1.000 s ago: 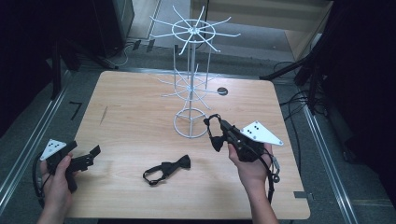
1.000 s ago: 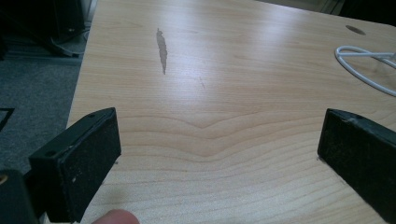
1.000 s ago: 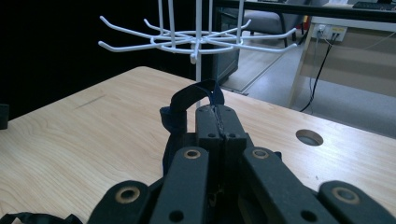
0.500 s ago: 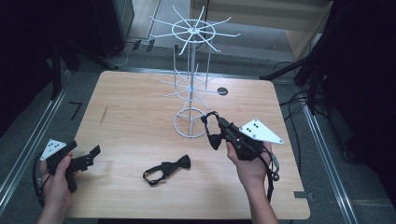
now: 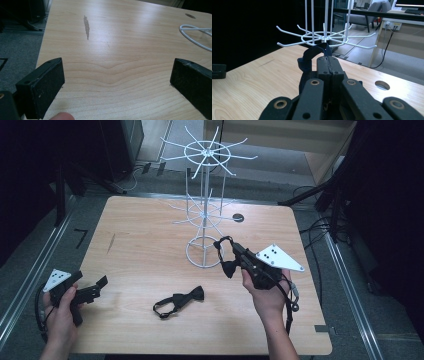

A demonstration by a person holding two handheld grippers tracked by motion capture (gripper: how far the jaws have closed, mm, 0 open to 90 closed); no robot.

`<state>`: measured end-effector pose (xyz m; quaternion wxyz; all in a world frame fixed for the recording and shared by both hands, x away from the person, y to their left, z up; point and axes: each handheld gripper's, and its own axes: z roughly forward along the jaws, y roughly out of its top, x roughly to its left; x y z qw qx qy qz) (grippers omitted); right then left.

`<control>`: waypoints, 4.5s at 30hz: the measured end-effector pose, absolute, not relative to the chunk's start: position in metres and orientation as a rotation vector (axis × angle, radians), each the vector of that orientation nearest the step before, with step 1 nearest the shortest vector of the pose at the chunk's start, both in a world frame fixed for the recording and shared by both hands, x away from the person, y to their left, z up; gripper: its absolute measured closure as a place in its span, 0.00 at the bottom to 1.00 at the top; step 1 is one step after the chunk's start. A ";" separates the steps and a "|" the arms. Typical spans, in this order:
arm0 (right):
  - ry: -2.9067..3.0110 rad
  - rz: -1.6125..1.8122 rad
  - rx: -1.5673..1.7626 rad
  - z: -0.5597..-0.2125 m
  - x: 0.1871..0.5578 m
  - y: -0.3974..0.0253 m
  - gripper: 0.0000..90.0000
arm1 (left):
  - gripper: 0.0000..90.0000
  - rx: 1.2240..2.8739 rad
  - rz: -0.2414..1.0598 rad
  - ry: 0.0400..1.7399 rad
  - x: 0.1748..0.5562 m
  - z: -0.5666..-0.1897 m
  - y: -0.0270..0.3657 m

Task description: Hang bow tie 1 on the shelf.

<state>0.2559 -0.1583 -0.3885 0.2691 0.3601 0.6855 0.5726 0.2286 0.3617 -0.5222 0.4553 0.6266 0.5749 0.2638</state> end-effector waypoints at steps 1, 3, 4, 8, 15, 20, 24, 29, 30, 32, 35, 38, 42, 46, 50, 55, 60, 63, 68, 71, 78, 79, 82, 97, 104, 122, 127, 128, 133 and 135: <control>1.847 1.547 0.970 -0.388 0.257 -0.158 1.00 | 0.00 1.546 0.651 1.417 0.229 -0.522 0.362; 1.847 1.544 0.971 -0.387 0.258 -0.157 1.00 | 0.00 1.546 0.651 1.418 0.229 -0.522 0.362; 1.849 1.545 0.972 -0.387 0.259 -0.157 1.00 | 0.00 1.545 0.651 1.418 0.229 -0.522 0.362; 1.851 1.537 0.981 -0.388 0.263 -0.156 1.00 | 0.00 1.544 0.650 1.419 0.229 -0.522 0.362; 1.853 1.533 0.992 -0.389 0.269 -0.155 1.00 | 0.00 1.541 0.649 1.420 0.229 -0.522 0.362; 1.856 1.534 1.004 -0.390 0.274 -0.154 1.00 | 0.00 1.545 0.648 1.419 0.229 -0.522 0.362; 1.855 1.536 1.016 -0.391 0.278 -0.153 1.00 | 0.00 1.545 0.649 1.418 0.229 -0.522 0.362; 1.860 1.530 1.026 -0.391 0.284 -0.151 1.00 | 0.00 1.544 0.648 1.419 0.229 -0.522 0.362; 1.862 1.527 1.036 -0.392 0.286 -0.151 1.00 | 0.00 1.544 0.648 1.419 0.229 -0.522 0.362; 1.863 1.526 1.040 -0.392 0.288 -0.151 1.00 | 0.00 1.543 0.648 1.419 0.229 -0.522 0.362; 1.864 1.525 1.051 -0.393 0.291 -0.150 1.00 | 0.00 1.544 0.648 1.418 0.229 -0.522 0.362; 1.863 1.521 1.055 -0.393 0.294 -0.149 1.00 | 0.00 1.545 0.647 1.418 0.229 -0.522 0.362; 1.863 1.516 1.069 -0.394 0.298 -0.147 1.00 | 0.00 1.544 0.647 1.420 0.229 -0.522 0.362; 1.867 1.513 1.076 -0.395 0.305 -0.144 1.00 | 0.00 1.543 0.646 1.420 0.229 -0.522 0.362; 1.869 1.515 1.090 -0.397 0.311 -0.142 1.00 | 0.00 1.543 0.642 1.422 0.229 -0.522 0.362; 1.871 1.508 1.103 -0.400 0.317 -0.139 1.00 | 0.00 1.543 0.643 1.420 0.229 -0.522 0.362; 1.873 1.500 1.126 -0.403 0.322 -0.137 1.00 | 0.00 1.539 0.644 1.420 0.229 -0.522 0.362; 1.876 1.490 1.133 -0.405 0.324 -0.137 1.00 | 0.00 1.540 0.645 1.418 0.229 -0.522 0.363; 1.842 1.487 1.150 -0.407 0.323 -0.141 0.91 | 0.00 1.542 0.646 1.418 0.229 -0.522 0.363; 1.828 1.499 1.157 -0.409 0.321 -0.145 0.85 | 0.00 1.538 0.648 1.420 0.229 -0.522 0.362; 1.820 1.485 1.189 -0.416 0.312 -0.159 0.73 | 0.00 1.538 0.646 1.421 0.229 -0.522 0.363; 1.819 1.480 1.193 -0.418 0.310 -0.161 0.72 | 0.00 1.538 0.648 1.421 0.229 -0.522 0.363; 1.823 1.467 1.208 -0.422 0.306 -0.168 0.67 | 0.00 1.537 0.649 1.420 0.228 -0.522 0.362; 1.858 1.411 1.250 -0.447 0.289 -0.188 0.64 | 0.00 1.539 0.651 1.421 0.228 -0.522 0.362; 1.883 1.396 1.271 -0.461 0.283 -0.189 0.63 | 0.00 1.530 0.651 1.421 0.228 -0.522 0.362; 1.931 1.354 1.311 -0.489 0.269 -0.194 0.63 | 0.00 1.537 0.652 1.421 0.228 -0.522 0.362; 1.975 1.347 1.304 -0.494 0.269 -0.187 0.62 | 0.00 1.540 0.651 1.420 0.228 -0.522 0.362; 1.982 1.345 1.299 -0.494 0.269 -0.185 0.62 | 0.00 1.540 0.652 1.420 0.228 -0.522 0.362; 2.019 1.345 1.278 -0.497 0.269 -0.174 0.61 | 0.00 1.535 0.651 1.422 0.228 -0.522 0.362; 2.028 1.346 1.277 -0.498 0.269 -0.171 0.61 | 0.00 1.536 0.650 1.422 0.228 -0.522 0.362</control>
